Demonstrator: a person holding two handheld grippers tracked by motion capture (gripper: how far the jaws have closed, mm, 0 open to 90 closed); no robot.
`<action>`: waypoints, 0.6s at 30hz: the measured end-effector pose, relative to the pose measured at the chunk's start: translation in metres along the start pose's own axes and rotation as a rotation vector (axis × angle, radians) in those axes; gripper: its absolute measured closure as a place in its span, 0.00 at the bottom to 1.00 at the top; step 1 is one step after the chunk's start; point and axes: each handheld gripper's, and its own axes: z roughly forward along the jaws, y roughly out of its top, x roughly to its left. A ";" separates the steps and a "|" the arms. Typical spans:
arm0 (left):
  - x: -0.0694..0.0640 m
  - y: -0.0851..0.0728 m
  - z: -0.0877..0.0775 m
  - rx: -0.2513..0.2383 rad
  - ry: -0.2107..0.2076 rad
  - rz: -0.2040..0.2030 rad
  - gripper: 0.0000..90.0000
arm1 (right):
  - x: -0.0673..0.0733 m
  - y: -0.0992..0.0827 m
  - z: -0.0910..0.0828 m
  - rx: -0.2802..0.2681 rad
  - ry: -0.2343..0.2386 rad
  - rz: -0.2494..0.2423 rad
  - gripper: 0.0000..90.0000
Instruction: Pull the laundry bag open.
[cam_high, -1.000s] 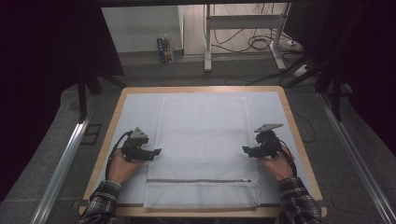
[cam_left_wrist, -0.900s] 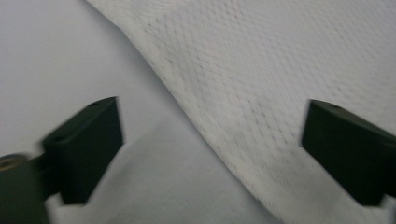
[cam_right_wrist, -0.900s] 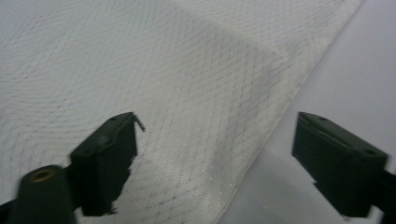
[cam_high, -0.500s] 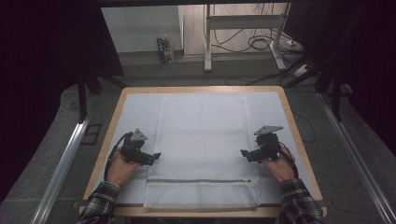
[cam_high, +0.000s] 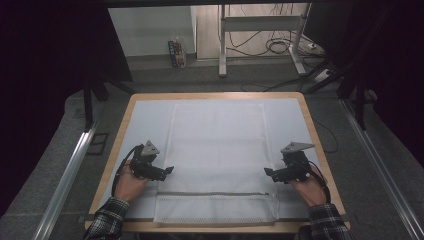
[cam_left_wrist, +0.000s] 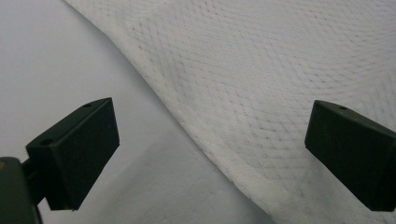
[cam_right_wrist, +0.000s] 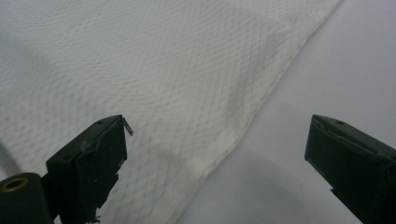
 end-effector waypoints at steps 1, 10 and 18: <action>-0.001 0.000 -0.001 -0.001 -0.002 0.001 0.03 | 0.001 -0.002 -0.003 -0.001 0.006 0.010 0.06; -0.020 -0.004 -0.004 0.009 -0.017 0.024 0.04 | 0.017 -0.023 -0.023 0.008 0.069 0.023 0.08; -0.042 -0.003 -0.011 -0.023 -0.082 0.004 0.05 | 0.033 -0.038 -0.046 0.027 0.121 0.030 0.57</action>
